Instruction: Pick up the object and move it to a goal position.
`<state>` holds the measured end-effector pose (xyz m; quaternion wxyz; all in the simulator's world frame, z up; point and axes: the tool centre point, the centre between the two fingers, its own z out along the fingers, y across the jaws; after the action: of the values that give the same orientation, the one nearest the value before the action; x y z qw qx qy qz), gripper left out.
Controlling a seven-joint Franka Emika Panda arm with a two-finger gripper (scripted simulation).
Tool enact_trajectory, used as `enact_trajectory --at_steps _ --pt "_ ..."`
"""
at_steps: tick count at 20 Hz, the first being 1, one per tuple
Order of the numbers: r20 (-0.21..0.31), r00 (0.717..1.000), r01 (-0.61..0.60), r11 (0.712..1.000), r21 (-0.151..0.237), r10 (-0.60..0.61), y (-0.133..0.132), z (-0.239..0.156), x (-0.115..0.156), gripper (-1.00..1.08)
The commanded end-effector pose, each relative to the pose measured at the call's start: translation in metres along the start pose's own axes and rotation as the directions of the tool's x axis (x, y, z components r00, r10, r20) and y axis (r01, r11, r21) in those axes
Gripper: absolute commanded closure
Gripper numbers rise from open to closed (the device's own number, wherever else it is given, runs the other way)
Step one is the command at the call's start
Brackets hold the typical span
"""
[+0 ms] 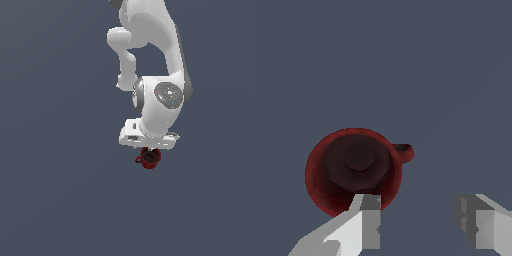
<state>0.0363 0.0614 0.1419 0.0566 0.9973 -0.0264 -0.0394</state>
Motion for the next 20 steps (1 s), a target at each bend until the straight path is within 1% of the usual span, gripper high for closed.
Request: enact_trajectory --at_steps 1,6,11,16,20 --pt "0.020 1.000 -0.015 0.999 -0.039 0.016 -0.020 0.006 0.004 -0.20" --pt "0.042 0.998 -0.045 0.992 -0.114 0.050 -0.054 0.015 0.008 -0.20" --pt "0.047 0.996 -0.067 0.983 -0.171 0.076 -0.078 0.022 0.009 -0.20" --pt "0.046 0.995 -0.080 0.976 -0.204 0.091 -0.091 0.025 0.009 -0.20" --pt "0.045 0.994 -0.083 0.974 -0.212 0.095 -0.094 0.026 0.009 -0.20"
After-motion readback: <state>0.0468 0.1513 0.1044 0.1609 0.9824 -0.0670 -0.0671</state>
